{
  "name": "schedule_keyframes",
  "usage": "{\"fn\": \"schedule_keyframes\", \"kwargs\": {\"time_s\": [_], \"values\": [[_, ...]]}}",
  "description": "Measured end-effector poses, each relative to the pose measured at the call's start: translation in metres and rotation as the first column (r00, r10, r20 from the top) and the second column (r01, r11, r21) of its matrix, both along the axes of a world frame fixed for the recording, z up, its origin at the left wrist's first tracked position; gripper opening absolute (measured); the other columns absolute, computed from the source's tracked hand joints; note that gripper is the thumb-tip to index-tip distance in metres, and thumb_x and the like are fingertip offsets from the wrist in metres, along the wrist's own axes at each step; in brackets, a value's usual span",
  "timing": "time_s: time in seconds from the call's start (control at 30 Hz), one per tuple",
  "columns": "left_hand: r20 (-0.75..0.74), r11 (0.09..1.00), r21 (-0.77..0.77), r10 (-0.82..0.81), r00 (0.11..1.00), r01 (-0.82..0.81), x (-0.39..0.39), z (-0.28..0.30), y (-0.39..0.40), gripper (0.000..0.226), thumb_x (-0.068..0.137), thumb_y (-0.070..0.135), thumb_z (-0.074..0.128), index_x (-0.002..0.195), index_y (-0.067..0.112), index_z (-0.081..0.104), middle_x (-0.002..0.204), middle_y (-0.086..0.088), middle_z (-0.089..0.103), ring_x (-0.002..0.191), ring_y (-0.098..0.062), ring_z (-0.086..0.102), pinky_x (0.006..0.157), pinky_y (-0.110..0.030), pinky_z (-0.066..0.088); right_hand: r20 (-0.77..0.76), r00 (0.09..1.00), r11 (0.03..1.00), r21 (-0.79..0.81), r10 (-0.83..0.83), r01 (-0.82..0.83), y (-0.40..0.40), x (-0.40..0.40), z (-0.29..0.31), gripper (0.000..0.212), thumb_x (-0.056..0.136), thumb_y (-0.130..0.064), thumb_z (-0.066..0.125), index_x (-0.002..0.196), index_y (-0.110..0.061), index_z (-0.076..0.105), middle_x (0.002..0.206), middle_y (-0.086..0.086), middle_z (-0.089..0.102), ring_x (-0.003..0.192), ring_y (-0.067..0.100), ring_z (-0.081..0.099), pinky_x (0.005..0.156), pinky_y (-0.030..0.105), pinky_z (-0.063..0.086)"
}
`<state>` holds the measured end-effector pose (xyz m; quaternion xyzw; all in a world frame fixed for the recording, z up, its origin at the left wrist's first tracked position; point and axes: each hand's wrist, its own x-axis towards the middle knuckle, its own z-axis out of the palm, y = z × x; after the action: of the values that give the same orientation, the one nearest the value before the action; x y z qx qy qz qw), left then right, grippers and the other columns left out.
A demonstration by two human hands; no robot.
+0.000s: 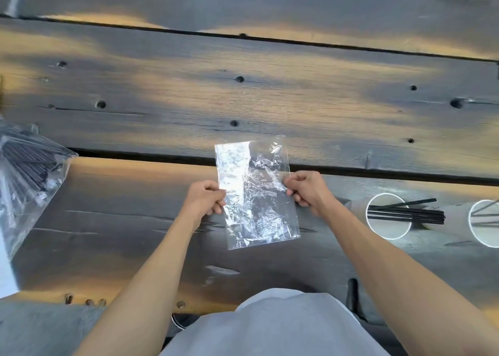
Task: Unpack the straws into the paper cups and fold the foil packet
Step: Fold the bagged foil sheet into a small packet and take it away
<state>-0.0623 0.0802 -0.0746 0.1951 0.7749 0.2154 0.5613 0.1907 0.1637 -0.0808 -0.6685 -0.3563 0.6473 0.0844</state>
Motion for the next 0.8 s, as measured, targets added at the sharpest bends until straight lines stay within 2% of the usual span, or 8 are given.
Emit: {"fn": "schedule_keyframes", "kwargs": {"time_s": [0.13, 0.23, 0.37, 0.43, 0.53, 0.67, 0.73, 0.8], "values": [[0.063, 0.997, 0.000, 0.071, 0.996, -0.071, -0.003, -0.003, 0.003, 0.014, 0.093, 0.007, 0.064, 0.104, 0.000, 0.066, 0.064, -0.009, 0.066, 0.043, -0.013, 0.054, 0.038, -0.022, 0.035, -0.050, 0.998, 0.998, -0.038, -0.043, 0.041, -0.001, -0.001, 0.000, 0.015, 0.096, 0.002, 0.058, 0.106, 0.011, 0.063, 0.066, 0.013, 0.067, 0.038, 0.008, 0.053, 0.033, 0.017, 0.037], [0.093, 0.993, 0.001, 0.121, 0.988, -0.121, -0.004, -0.005, 0.002, 0.014, 0.094, 0.002, 0.058, 0.104, -0.003, 0.067, 0.073, -0.015, 0.072, 0.051, -0.016, 0.063, 0.044, -0.021, 0.042, -0.104, 0.982, 0.986, -0.077, -0.157, 0.149, -0.003, -0.001, -0.001, 0.019, 0.096, 0.001, 0.057, 0.110, 0.013, 0.062, 0.077, 0.017, 0.070, 0.048, 0.014, 0.065, 0.045, 0.020, 0.053], [0.154, 0.978, 0.000, 0.207, 0.966, -0.209, -0.006, -0.005, -0.001, 0.022, 0.096, 0.000, 0.049, 0.104, -0.010, 0.066, 0.083, -0.021, 0.076, 0.062, -0.022, 0.072, 0.049, -0.022, 0.047, -0.155, 0.958, 0.969, -0.100, -0.242, 0.228, -0.007, -0.002, 0.000, 0.040, 0.102, -0.028, 0.050, 0.105, 0.009, 0.066, 0.086, 0.021, 0.072, 0.065, 0.027, 0.073, 0.053, 0.025, 0.057], [0.189, 0.971, 0.000, 0.235, 0.953, -0.239, -0.006, -0.004, -0.001, 0.027, 0.097, 0.008, 0.049, 0.104, -0.011, 0.067, 0.086, -0.023, 0.076, 0.066, -0.025, 0.073, 0.049, -0.022, 0.047, -0.178, 0.953, 0.967, -0.120, -0.246, 0.227, -0.008, 0.001, 0.000, 0.054, 0.103, -0.042, 0.043, 0.098, 0.005, 0.068, 0.089, 0.021, 0.073, 0.073, 0.030, 0.074, 0.060, 0.029, 0.059], [0.188, 0.970, -0.032, 0.242, 0.952, -0.241, -0.006, -0.005, 0.000, 0.040, 0.099, 0.032, 0.054, 0.099, -0.004, 0.070, 0.087, -0.019, 0.077, 0.076, -0.031, 0.074, 0.048, -0.023, 0.046, -0.190, 0.954, 0.969, -0.128, -0.231, 0.210, -0.009, 0.004, -0.002, 0.057, 0.102, -0.047, 0.044, 0.095, 0.004, 0.068, 0.093, 0.023, 0.073, 0.080, 0.032, 0.073, 0.067, 0.032, 0.061], [0.195, 0.973, -0.028, 0.231, 0.953, -0.230, -0.008, -0.005, -0.003, 0.041, 0.097, 0.038, 0.058, 0.101, -0.001, 0.068, 0.091, -0.015, 0.078, 0.084, -0.029, 0.076, 0.057, -0.026, 0.053, -0.151, 0.966, 0.977, -0.076, -0.209, 0.200, -0.010, 0.004, -0.004, 0.039, 0.100, -0.033, 0.056, 0.095, 0.005, 0.068, 0.088, 0.019, 0.072, 0.081, 0.034, 0.071, 0.069, 0.032, 0.061], [0.097, 0.989, 0.012, 0.148, 0.984, -0.150, -0.006, -0.004, -0.007, 0.028, 0.089, 0.028, 0.073, 0.099, 0.003, 0.070, 0.093, -0.012, 0.077, 0.083, -0.019, 0.073, 0.063, -0.026, 0.055, -0.098, 0.988, 0.992, 0.025, -0.120, 0.123, -0.012, 0.007, -0.007, 0.026, 0.096, -0.017, 0.063, 0.094, 0.009, 0.067, 0.085, 0.018, 0.070, 0.082, 0.033, 0.069, 0.079, 0.037, 0.059], [0.024, 0.996, 0.055, 0.072, 0.997, -0.073, -0.002, -0.006, -0.011, 0.021, 0.082, 0.010, 0.079, 0.097, -0.001, 0.069, 0.087, -0.012, 0.075, 0.073, -0.013, 0.069, 0.064, -0.024, 0.056, -0.047, 0.999, 0.994, 0.109, -0.004, 0.009, -0.015, 0.008, -0.007, 0.009, 0.091, 0.001, 0.066, 0.092, 0.010, 0.064, 0.080, 0.016, 0.066, 0.074, 0.028, 0.070, 0.077, 0.034, 0.060]]}}
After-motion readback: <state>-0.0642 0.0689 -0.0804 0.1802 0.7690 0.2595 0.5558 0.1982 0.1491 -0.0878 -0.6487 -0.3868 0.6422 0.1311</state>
